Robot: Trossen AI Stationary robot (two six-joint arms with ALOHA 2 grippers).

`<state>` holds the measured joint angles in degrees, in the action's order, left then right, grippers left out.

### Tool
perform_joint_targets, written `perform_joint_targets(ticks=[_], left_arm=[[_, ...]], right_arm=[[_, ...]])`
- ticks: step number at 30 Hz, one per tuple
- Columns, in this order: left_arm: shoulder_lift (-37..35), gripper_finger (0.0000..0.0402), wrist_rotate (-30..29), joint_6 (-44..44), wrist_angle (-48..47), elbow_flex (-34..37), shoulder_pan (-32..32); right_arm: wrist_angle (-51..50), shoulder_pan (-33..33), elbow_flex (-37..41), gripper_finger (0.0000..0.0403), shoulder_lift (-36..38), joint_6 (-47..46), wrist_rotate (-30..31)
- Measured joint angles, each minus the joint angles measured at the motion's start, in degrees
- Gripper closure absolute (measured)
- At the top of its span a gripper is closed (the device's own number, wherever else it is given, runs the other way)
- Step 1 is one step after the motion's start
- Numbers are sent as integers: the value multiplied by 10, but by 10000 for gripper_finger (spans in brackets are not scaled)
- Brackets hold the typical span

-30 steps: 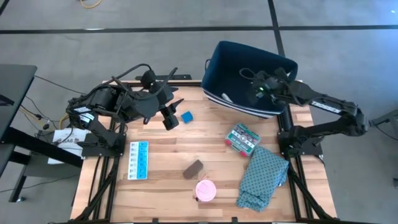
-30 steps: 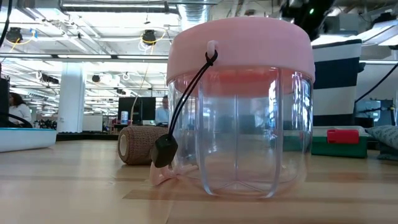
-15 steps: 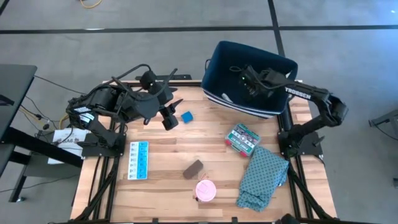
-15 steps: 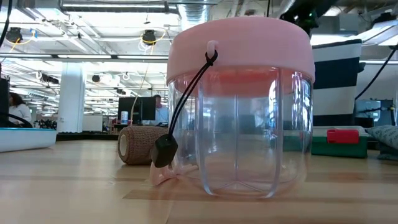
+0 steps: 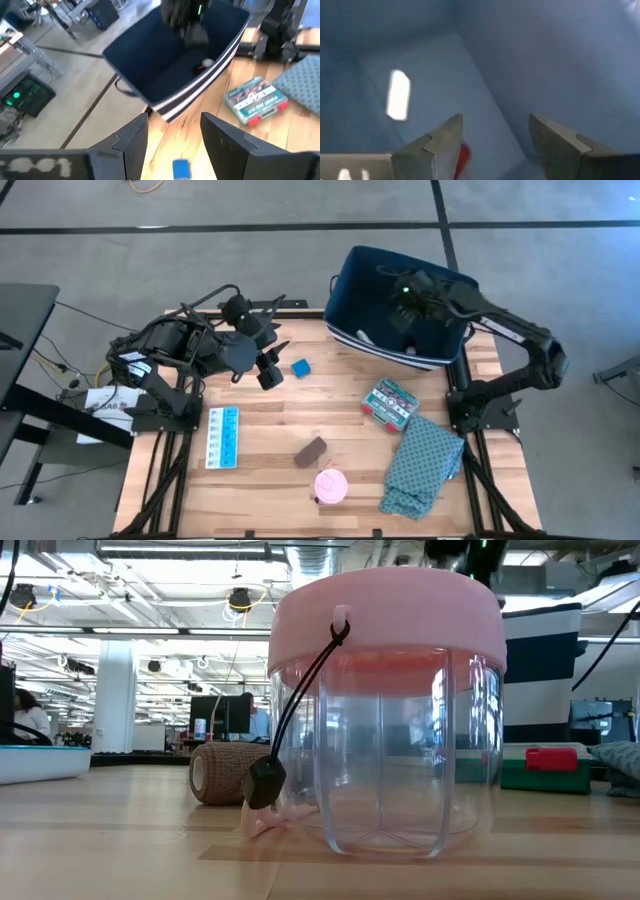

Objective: Pick & place medical supplies in basket/bin
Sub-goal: Put the blue bandage into the white bin

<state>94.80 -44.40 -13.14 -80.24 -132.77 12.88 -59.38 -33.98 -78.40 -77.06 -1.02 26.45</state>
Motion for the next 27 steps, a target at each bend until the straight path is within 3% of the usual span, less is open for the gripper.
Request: perform_joint_targets(ticks=[5, 7, 11, 15, 18, 22, 27], left_arm=[[-6, 229, -12, -70, -105, 1, 2], [-19, 229, -27, -82, -92, 13, 4], [-48, 229, -18, -88, -97, 30, 11], [-85, 229, -27, -116, -96, 91, 23], [-132, 229, -23, -171, -97, 181, 32], [-199, 229, -46, -274, -95, 350, 52], [-252, 229, -48, -359, 19, 560, 45]], right_arm=[[-1, 79, -77, 187, 46, 0, -9], [-1, 119, -93, 190, 69, 6, -9], [-1, 201, -93, 196, 125, 2, -10], [-8, 287, -67, 202, 183, -32, -9], [-9, 354, -21, 205, 225, -62, -10], [9, 442, 88, 210, 284, -126, -1], [156, 537, 230, 216, 331, -132, 57]])
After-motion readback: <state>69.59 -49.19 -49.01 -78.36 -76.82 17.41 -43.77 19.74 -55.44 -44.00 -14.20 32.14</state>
